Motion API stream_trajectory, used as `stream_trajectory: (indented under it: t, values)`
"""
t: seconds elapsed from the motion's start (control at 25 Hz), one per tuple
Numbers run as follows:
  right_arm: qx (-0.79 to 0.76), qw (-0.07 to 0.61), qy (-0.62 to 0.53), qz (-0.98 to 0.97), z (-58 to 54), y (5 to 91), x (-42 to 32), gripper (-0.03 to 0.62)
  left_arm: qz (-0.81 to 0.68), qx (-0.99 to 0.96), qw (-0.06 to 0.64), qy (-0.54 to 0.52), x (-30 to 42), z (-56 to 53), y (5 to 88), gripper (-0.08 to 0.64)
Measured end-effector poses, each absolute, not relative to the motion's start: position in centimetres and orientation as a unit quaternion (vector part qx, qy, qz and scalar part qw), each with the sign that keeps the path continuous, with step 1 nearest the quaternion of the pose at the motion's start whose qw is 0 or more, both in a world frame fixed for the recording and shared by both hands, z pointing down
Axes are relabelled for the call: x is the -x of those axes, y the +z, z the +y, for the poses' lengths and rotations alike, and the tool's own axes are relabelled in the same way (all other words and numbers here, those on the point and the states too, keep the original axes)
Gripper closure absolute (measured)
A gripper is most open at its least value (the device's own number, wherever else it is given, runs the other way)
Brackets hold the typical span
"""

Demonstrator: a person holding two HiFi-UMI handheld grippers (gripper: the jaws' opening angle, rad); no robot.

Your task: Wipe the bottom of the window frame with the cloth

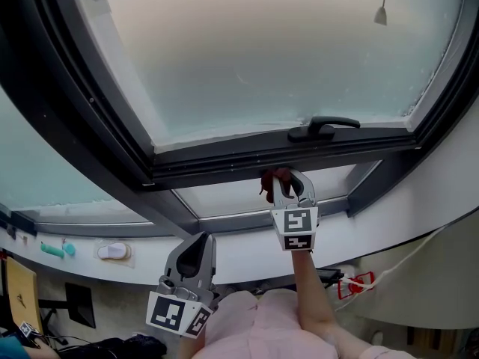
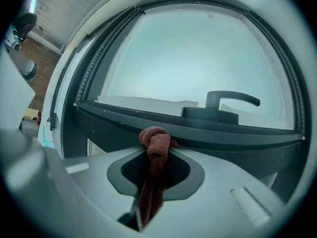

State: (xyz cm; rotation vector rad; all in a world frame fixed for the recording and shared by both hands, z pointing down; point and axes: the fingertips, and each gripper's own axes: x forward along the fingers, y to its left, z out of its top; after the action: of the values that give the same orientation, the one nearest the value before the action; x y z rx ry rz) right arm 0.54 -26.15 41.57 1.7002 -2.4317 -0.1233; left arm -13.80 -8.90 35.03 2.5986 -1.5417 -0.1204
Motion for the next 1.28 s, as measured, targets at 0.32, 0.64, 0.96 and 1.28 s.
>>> stream_trajectory:
  t: [0.32, 0.64, 0.96, 1.28]
  values:
    - [-0.579, 0.085, -0.036, -0.81, -26.4, 41.6, -2.5, 0.532, -0.506, -0.859, 0.061, -0.04, 12.8, -9.1, 34.9, 0.565]
    - [-0.574, 0.088, -0.042, -0.813, -26.4, 41.6, -2.7, 0.532, -0.516, -0.854, 0.06, -0.042, 12.7, -8.9, 34.9, 0.565]
    - [-0.579, 0.088, -0.037, -0.81, -26.6, 41.6, -4.2, 0.531, -0.513, -0.855, 0.06, -0.042, 11.7, -8.8, 34.9, 0.565]
    - [-0.573, 0.089, -0.041, -0.814, -26.6, 41.6, -4.7, 0.531, -0.518, -0.852, 0.057, -0.042, 11.0, -8.4, 34.8, 0.565]
